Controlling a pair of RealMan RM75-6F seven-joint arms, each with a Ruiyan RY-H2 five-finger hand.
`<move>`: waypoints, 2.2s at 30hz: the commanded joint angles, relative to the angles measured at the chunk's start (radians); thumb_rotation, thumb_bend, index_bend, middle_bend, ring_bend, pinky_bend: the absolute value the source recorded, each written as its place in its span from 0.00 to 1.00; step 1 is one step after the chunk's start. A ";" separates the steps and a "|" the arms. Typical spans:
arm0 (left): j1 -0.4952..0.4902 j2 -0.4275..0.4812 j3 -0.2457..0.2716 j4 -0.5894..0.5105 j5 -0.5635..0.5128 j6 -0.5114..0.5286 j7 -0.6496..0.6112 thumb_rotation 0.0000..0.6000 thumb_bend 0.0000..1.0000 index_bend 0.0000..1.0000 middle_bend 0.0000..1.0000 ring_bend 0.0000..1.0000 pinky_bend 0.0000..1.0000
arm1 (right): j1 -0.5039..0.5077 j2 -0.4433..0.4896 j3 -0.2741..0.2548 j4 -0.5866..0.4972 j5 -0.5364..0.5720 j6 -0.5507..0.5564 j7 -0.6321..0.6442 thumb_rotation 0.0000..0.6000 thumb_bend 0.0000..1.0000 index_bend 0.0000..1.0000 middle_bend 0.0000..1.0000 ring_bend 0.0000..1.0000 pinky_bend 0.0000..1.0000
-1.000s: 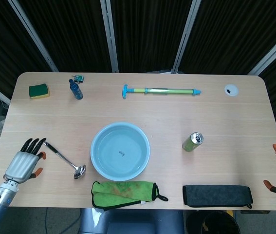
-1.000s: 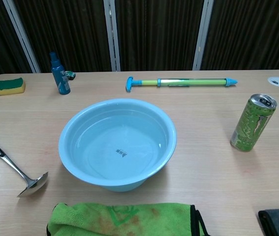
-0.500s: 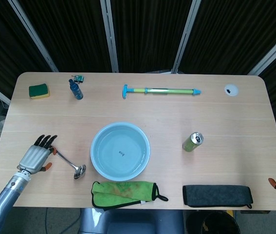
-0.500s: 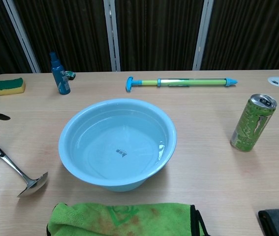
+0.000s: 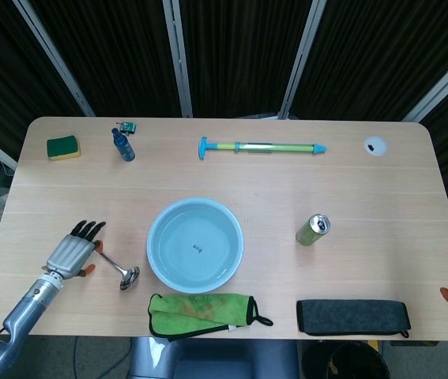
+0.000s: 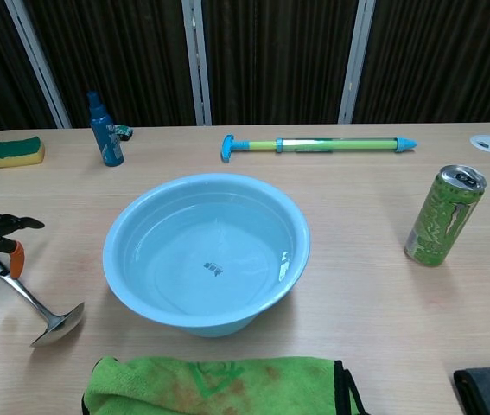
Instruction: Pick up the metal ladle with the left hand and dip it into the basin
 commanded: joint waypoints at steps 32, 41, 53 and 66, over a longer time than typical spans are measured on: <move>-0.049 -0.095 0.027 0.153 -0.002 -0.029 -0.076 1.00 0.34 0.49 0.00 0.00 0.00 | 0.005 0.006 0.010 0.006 0.030 -0.017 0.003 1.00 0.00 0.00 0.00 0.00 0.00; -0.054 -0.107 0.033 0.178 -0.004 -0.032 -0.090 1.00 0.42 0.52 0.00 0.00 0.00 | 0.008 0.005 0.010 0.008 0.036 -0.024 -0.003 1.00 0.00 0.00 0.00 0.00 0.00; -0.042 -0.080 0.051 0.139 0.012 0.009 -0.092 1.00 0.44 0.55 0.00 0.00 0.00 | 0.009 0.003 0.009 0.005 0.036 -0.023 -0.009 1.00 0.00 0.00 0.00 0.00 0.00; -0.010 0.022 0.073 -0.041 0.056 0.124 -0.037 1.00 0.45 0.57 0.00 0.00 0.00 | 0.002 0.004 0.005 0.000 0.022 -0.006 -0.005 1.00 0.00 0.00 0.00 0.00 0.00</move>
